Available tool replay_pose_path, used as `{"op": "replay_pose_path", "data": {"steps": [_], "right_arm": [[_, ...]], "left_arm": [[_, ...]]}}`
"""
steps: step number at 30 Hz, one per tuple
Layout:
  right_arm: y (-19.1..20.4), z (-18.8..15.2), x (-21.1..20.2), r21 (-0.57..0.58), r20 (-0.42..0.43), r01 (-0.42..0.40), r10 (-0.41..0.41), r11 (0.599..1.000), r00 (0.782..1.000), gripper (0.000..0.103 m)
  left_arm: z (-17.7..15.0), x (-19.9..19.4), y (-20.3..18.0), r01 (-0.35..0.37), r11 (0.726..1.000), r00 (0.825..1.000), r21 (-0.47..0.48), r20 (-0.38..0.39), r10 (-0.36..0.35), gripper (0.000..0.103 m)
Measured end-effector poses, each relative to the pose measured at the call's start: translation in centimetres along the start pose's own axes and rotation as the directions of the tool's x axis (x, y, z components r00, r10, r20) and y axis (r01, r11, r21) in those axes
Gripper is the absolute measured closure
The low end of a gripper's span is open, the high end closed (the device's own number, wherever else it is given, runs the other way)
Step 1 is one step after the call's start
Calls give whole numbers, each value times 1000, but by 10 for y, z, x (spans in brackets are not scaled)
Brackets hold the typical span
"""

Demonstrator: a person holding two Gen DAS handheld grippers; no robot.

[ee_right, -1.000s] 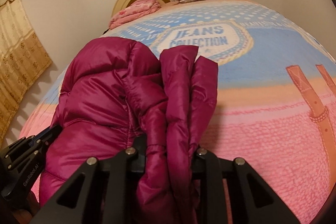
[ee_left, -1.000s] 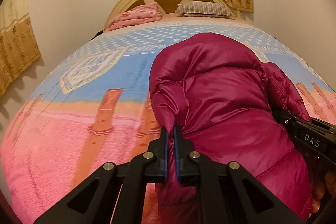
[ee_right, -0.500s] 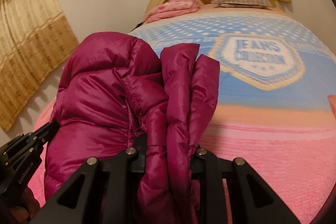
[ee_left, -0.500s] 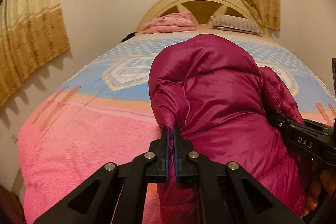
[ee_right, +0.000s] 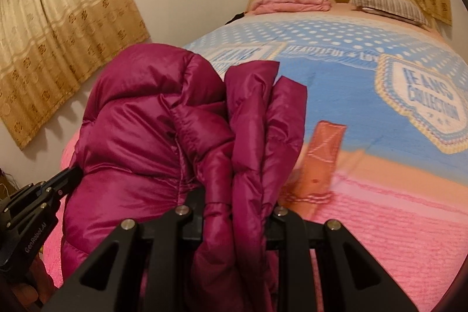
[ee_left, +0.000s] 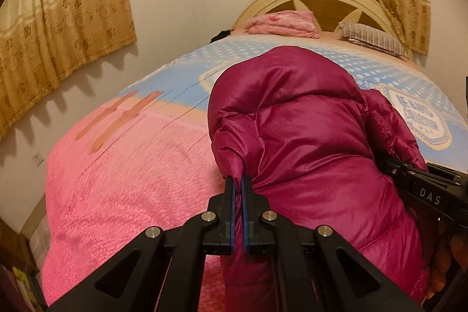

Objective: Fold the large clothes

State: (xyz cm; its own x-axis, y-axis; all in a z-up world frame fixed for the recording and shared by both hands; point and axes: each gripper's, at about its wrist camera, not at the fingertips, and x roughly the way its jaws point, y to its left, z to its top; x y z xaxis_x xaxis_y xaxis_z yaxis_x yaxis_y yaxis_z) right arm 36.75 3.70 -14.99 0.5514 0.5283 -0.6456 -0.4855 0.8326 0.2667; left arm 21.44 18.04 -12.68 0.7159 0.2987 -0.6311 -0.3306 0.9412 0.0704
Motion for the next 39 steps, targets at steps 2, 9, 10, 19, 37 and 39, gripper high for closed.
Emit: {"op": "replay_pose_path", "data": {"steps": [2, 9, 10, 19, 37, 39], "right_arm": [[5, -2, 7, -8, -14, -6, 6, 1000, 1000, 78], [11, -8, 26, -30, -59, 17, -19, 999, 998, 78], [10, -9, 29, -31, -64, 25, -27, 999, 998, 78], [11, -15, 34, -42, -75, 42, -45, 998, 996, 77], [10, -13, 33, -52, -91, 91, -95, 994, 991, 61], [12, -12, 27, -53, -85, 89, -93, 995, 992, 59]], "left_arm": [[-4, 4, 8, -8, 1000, 1000, -6, -8, 8, 101], [-12, 21, 14, -43, 999, 999, 4, -19, 43, 101], [-15, 27, 12, -29, 1000, 999, 10, -42, 29, 101], [-27, 41, 4, -28, 1000, 997, 0, -68, 28, 100], [-19, 41, 10, -5, 999, 994, -45, -113, 0, 99], [-17, 31, 13, 4, 998, 994, -56, -104, -9, 99]]}}
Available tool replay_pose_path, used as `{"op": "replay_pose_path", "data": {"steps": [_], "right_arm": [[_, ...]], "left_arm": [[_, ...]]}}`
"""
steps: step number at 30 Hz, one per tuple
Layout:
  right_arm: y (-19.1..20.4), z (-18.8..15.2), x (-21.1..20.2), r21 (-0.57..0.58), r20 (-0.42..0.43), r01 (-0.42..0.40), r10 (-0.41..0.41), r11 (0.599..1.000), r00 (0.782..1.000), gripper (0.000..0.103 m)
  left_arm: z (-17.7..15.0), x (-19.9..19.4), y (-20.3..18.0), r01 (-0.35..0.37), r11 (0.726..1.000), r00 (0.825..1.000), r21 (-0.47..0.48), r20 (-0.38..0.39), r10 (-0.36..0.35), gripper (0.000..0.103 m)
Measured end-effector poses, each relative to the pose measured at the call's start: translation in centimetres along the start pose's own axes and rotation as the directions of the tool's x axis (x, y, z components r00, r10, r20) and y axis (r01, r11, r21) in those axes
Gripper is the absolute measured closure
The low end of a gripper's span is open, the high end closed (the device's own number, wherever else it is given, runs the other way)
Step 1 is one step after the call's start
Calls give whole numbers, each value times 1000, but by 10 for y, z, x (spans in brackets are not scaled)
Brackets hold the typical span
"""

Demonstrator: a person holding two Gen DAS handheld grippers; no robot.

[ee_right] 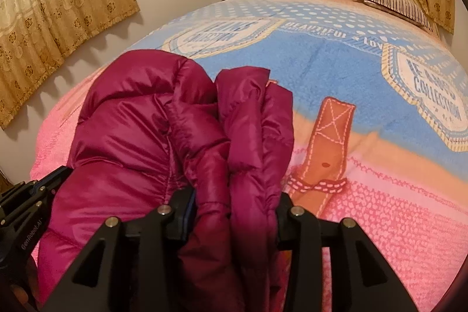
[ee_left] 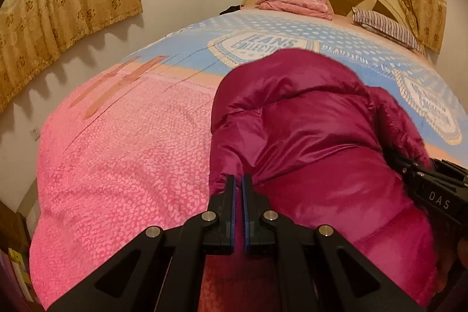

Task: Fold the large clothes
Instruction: 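Open both grippers and release the folded jacket on the bed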

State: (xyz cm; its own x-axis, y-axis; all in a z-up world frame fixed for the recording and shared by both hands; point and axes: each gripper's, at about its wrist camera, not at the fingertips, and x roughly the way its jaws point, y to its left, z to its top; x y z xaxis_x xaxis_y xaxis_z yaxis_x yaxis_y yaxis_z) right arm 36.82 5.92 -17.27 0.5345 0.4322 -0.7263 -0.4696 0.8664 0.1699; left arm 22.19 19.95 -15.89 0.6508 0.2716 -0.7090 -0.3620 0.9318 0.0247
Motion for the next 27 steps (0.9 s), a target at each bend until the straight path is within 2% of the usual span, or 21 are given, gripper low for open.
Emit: {"op": "replay_pose_path", "data": {"steps": [2, 5, 6, 7, 8, 9, 10, 11, 13, 15, 20, 27], "right_arm": [[3, 1, -13, -13, 22, 4, -3, 1000, 1000, 53], [6, -1, -44, -28, 98, -4, 6, 1000, 995, 28], [8, -2, -56, -35, 127, 1, 3, 999, 992, 25], [9, -2, -64, -40, 144, 9, -3, 999, 990, 25], [12, -3, -77, -47, 167, 20, -12, 999, 986, 25], [14, -4, -87, -51, 182, 18, -8, 999, 983, 25], [16, -5, -97, -54, 199, 15, -4, 998, 980, 25], [17, -5, -104, -54, 213, 17, -5, 998, 977, 25], [22, -9, -123, -63, 244, 22, -6, 998, 970, 24], [28, -11, -136, -70, 268, 22, -3, 997, 964, 21], [38, -16, -161, -81, 304, 14, 12, 997, 953, 20], [45, -25, -174, -101, 329, 21, 14, 995, 944, 16]], "left_arm": [[1, -16, 2, 2, 1000, 999, -4, 40, -2, 99], [3, -45, 6, 18, 1000, 995, -7, 95, -18, 99], [4, -59, 8, 25, 1000, 992, -9, 123, -23, 98], [3, -67, 8, 35, 999, 990, -8, 140, -34, 91], [2, -79, 10, 46, 999, 986, -5, 158, -45, 81], [1, -88, 11, 38, 999, 985, -9, 170, -36, 45], [-1, -98, 14, 29, 999, 980, -19, 196, -25, 14], [-4, -111, 17, 28, 999, 972, -29, 236, -20, 10], [-9, -136, 19, 16, 1000, 956, -18, 294, -10, 10], [-11, -151, 21, 19, 1000, 950, -6, 311, -16, 10], [-13, -177, 27, 40, 999, 936, -12, 349, -33, 10], [-15, -184, 23, 45, 999, 934, -4, 356, -40, 10]]}}
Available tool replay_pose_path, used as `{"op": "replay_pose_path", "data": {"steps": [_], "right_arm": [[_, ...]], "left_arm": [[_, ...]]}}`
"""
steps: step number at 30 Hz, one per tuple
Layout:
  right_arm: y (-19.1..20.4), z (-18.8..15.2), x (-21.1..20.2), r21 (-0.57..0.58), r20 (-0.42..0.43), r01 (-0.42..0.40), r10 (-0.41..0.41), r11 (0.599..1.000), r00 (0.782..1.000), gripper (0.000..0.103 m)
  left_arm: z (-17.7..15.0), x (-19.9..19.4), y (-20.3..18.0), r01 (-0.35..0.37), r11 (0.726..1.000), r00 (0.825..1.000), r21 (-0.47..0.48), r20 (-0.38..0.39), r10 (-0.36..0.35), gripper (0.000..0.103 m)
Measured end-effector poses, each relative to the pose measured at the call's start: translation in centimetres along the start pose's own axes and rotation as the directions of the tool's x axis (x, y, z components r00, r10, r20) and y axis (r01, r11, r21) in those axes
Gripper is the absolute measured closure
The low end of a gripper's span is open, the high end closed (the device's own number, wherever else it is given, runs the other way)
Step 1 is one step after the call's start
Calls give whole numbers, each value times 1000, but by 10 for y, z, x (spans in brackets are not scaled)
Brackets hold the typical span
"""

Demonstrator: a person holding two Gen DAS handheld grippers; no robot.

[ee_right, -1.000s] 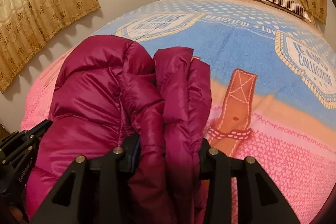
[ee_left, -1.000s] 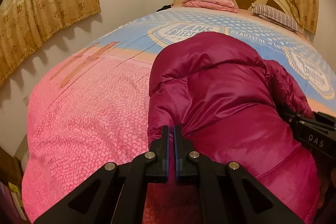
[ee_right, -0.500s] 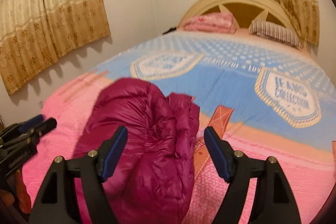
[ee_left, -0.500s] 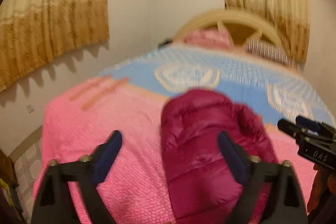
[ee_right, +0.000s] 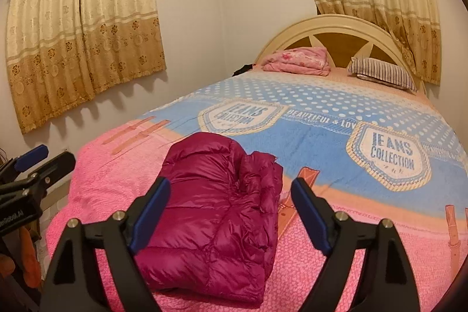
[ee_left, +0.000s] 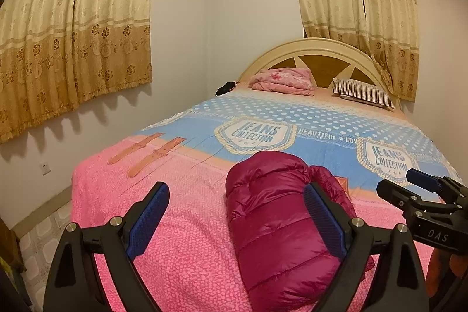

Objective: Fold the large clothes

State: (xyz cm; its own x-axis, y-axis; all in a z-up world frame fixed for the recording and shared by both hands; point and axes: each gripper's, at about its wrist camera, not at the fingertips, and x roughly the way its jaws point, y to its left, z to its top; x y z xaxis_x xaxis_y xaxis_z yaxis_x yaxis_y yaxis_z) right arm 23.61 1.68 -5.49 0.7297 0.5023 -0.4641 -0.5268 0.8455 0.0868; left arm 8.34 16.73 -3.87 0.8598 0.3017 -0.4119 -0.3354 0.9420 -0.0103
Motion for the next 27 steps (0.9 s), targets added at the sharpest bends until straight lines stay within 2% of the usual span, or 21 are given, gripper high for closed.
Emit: {"op": "replay_pose_path", "data": {"steps": [27], "right_arm": [[-2, -11, -11, 3, -6, -1, 1, 1000, 1000, 16]], "left_arm": [[-4, 2, 3, -3, 1000, 1000, -11, -22, 3, 9]]}}
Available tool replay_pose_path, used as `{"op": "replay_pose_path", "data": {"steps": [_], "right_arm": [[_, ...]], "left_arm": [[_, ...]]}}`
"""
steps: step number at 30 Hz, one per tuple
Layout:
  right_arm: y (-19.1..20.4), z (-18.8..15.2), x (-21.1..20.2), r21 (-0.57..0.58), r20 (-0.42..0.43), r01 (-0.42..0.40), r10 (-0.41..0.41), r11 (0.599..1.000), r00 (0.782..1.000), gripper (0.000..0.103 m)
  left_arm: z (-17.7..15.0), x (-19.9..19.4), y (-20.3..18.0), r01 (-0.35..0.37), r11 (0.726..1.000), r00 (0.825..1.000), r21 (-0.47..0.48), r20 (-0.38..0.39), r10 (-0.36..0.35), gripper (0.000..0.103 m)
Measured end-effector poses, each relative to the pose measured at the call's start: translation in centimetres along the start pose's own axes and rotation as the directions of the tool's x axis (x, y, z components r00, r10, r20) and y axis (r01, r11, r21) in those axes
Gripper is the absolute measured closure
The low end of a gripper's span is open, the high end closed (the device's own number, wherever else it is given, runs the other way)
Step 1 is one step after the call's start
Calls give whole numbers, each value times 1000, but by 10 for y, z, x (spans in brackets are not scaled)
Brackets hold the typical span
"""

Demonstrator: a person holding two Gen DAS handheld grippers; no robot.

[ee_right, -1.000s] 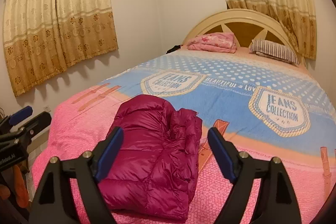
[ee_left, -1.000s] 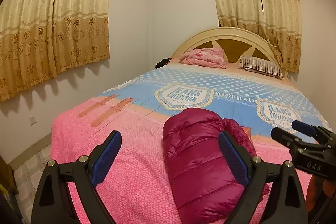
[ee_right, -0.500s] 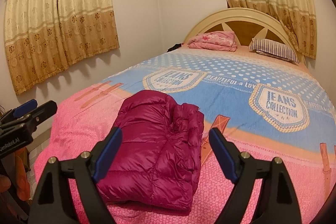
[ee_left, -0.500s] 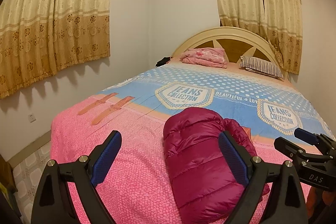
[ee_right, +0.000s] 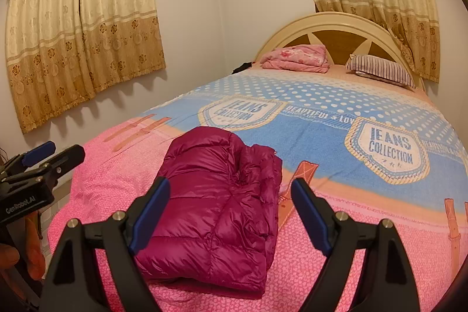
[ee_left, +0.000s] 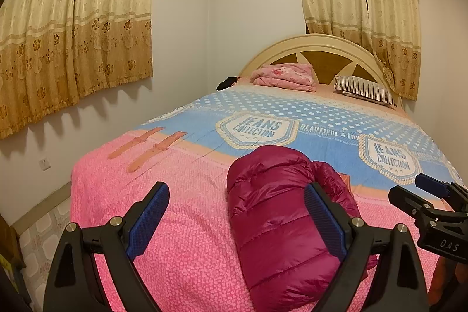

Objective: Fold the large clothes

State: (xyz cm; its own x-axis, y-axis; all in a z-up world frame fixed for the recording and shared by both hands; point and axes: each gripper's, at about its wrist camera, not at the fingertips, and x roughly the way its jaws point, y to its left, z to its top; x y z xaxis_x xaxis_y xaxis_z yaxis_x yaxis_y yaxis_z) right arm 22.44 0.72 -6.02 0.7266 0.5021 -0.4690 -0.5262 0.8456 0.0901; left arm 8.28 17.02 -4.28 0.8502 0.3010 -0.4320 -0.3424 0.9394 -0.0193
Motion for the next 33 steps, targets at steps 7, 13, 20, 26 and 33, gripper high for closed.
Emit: {"op": "replay_pose_path", "data": {"steps": [7, 13, 20, 26, 33], "right_arm": [[-1, 1, -3, 4, 11, 0, 0, 1000, 1000, 16], [-2, 1, -4, 3, 11, 0, 0, 1000, 1000, 16], [-1, 1, -5, -2, 17, 0, 0, 1000, 1000, 16], [0, 2, -7, -11, 23, 2, -2, 1000, 1000, 16], [1, 2, -7, -12, 24, 2, -2, 1000, 1000, 16]], "left_arm": [[-1, -2, -2, 8, 1000, 1000, 0, -1, -8, 9], [-1, -2, -4, -3, 1000, 1000, 1, 2, 3, 9], [0, -4, -4, -20, 1000, 1000, -9, 16, 20, 9], [1, -5, -2, -22, 1000, 999, -17, 24, 22, 9], [2, -3, -2, -7, 1000, 1000, -16, 11, 7, 9]]}}
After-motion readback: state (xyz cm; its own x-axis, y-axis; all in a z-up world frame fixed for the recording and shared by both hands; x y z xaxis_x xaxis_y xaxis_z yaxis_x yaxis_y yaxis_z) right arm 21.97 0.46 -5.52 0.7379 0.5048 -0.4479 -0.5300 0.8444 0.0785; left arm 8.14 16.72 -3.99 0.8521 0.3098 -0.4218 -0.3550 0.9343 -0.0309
